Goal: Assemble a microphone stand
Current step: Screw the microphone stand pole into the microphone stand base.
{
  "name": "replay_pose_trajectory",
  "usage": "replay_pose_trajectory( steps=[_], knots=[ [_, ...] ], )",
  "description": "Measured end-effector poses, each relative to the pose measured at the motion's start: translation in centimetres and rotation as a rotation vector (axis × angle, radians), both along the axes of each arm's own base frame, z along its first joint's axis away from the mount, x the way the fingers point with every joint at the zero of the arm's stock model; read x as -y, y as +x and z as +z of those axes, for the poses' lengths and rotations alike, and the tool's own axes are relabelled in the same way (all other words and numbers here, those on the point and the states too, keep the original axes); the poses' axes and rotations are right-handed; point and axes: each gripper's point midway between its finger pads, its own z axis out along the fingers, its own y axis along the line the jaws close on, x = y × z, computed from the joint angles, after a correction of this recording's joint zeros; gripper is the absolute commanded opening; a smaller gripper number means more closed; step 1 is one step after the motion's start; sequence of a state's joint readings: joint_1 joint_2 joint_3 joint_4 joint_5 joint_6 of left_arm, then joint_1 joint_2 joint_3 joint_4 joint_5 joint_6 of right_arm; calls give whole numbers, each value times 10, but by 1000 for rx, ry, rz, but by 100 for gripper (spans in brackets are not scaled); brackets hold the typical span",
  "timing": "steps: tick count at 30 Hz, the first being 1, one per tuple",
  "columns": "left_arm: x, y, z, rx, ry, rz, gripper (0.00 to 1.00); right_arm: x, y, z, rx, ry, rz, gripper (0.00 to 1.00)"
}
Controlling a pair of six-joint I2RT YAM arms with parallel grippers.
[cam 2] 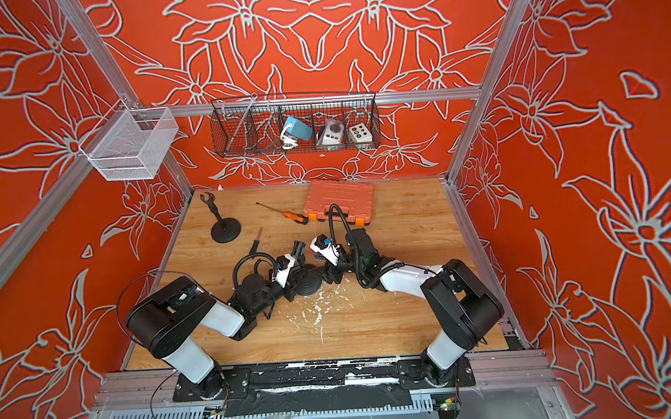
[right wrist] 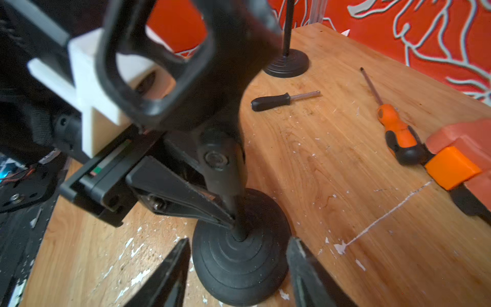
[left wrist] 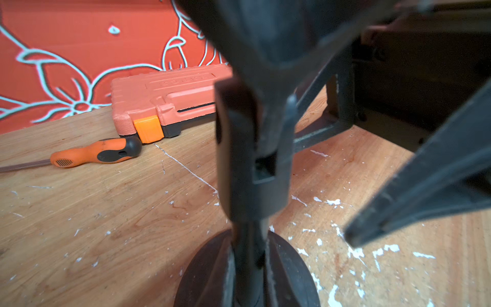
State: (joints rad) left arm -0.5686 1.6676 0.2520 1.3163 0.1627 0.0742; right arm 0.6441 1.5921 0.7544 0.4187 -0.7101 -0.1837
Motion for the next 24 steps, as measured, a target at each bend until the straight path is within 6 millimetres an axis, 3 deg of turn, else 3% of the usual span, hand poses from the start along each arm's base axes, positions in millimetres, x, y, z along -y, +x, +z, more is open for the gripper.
replay_pose_trajectory(
  steps=[13,24],
  knots=[
    [0,-3,0,-12,2,-6,10,-24,2,39,133,46,292,58],
    [1,-4,0,-12,2,-18,10,-27,-1,34,166,61,505,40]
  ],
)
